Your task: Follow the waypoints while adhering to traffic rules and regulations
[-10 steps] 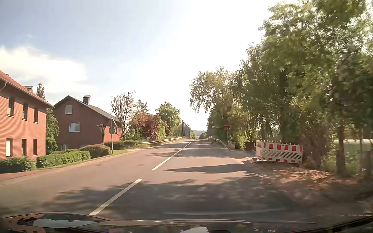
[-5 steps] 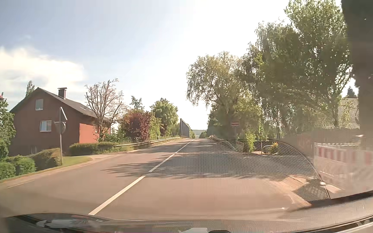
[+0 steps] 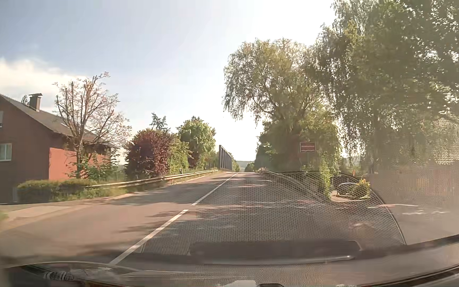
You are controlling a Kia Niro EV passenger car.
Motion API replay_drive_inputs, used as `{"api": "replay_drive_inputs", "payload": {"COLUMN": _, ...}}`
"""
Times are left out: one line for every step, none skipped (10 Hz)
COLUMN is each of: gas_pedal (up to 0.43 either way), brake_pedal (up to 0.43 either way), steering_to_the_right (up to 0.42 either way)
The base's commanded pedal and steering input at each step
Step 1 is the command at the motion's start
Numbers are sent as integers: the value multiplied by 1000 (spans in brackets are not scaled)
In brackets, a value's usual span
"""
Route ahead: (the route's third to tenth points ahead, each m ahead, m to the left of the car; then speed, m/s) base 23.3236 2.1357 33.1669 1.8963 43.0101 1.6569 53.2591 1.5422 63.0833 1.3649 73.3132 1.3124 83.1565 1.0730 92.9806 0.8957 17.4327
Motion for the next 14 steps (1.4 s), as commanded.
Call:
{"api": "replay_drive_inputs", "payload": {"gas_pedal": 228, "brake_pedal": 0, "steering_to_the_right": 0}}
{"api": "replay_drive_inputs", "payload": {"gas_pedal": 228, "brake_pedal": 0, "steering_to_the_right": 0}}
{"api": "replay_drive_inputs", "payload": {"gas_pedal": 228, "brake_pedal": 0, "steering_to_the_right": 1}}
{"api": "replay_drive_inputs", "payload": {"gas_pedal": 228, "brake_pedal": 0, "steering_to_the_right": 2}}
{"api": "replay_drive_inputs", "payload": {"gas_pedal": 228, "brake_pedal": 0, "steering_to_the_right": 2}}
{"api": "replay_drive_inputs", "payload": {"gas_pedal": 228, "brake_pedal": 0, "steering_to_the_right": 2}}
{"api": "replay_drive_inputs", "payload": {"gas_pedal": 228, "brake_pedal": 0, "steering_to_the_right": 2}}
{"api": "replay_drive_inputs", "payload": {"gas_pedal": 228, "brake_pedal": 0, "steering_to_the_right": 1}}
{"api": "replay_drive_inputs", "payload": {"gas_pedal": 228, "brake_pedal": 0, "steering_to_the_right": 1}}
{"api": "replay_drive_inputs", "payload": {"gas_pedal": 228, "brake_pedal": 0, "steering_to_the_right": 0}}
{"api": "replay_drive_inputs", "payload": {"gas_pedal": 228, "brake_pedal": 0, "steering_to_the_right": 0}}
{"api": "replay_drive_inputs", "payload": {"gas_pedal": 228, "brake_pedal": 0, "steering_to_the_right": 0}}
{"api": "replay_drive_inputs", "payload": {"gas_pedal": 228, "brake_pedal": 0, "steering_to_the_right": 0}}
{"api": "replay_drive_inputs", "payload": {"gas_pedal": 228, "brake_pedal": 0, "steering_to_the_right": 0}}
